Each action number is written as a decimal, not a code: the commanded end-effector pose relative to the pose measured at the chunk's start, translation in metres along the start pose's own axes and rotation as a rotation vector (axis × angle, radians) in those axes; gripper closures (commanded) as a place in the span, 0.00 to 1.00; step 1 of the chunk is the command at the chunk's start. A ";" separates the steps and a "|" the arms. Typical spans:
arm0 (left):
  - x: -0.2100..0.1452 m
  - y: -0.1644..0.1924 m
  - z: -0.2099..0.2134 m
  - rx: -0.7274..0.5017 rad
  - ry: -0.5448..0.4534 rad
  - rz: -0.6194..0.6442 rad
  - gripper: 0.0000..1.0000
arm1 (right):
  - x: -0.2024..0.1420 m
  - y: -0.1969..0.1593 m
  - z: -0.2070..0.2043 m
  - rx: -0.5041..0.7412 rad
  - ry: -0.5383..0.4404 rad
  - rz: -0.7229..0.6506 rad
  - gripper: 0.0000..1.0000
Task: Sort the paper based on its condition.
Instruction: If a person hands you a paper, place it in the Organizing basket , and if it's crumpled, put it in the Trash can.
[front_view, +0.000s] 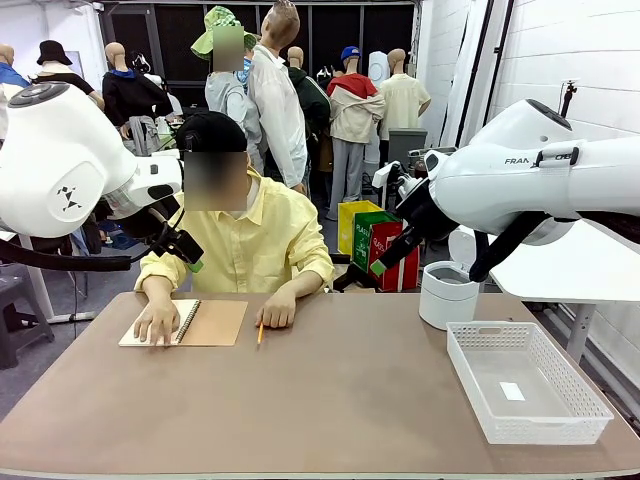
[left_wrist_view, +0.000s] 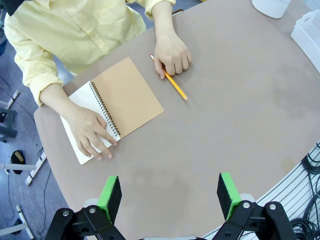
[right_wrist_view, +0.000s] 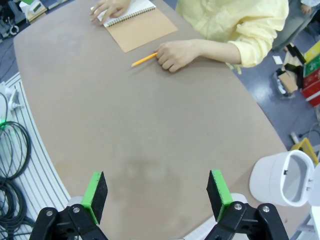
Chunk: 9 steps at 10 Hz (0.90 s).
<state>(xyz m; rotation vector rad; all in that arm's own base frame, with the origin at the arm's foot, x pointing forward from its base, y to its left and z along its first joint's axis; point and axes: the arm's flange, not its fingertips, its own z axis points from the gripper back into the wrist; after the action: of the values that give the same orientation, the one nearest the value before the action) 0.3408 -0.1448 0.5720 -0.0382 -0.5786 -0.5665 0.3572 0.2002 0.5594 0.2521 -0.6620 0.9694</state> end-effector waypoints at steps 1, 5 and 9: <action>0.000 0.002 -0.001 0.002 -0.011 -0.008 0.00 | 0.000 0.001 0.000 -0.009 0.005 -0.011 0.00; 0.000 0.002 -0.001 0.002 -0.011 -0.008 0.00 | 0.000 0.001 0.000 -0.009 0.005 -0.011 0.00; 0.000 0.002 -0.001 0.002 -0.011 -0.008 0.00 | 0.000 0.001 0.000 -0.009 0.005 -0.011 0.00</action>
<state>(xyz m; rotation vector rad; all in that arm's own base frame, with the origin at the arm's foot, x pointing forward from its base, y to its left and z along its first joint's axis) 0.3408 -0.1448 0.5720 -0.0382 -0.5786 -0.5665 0.3572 0.2002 0.5594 0.2521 -0.6620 0.9694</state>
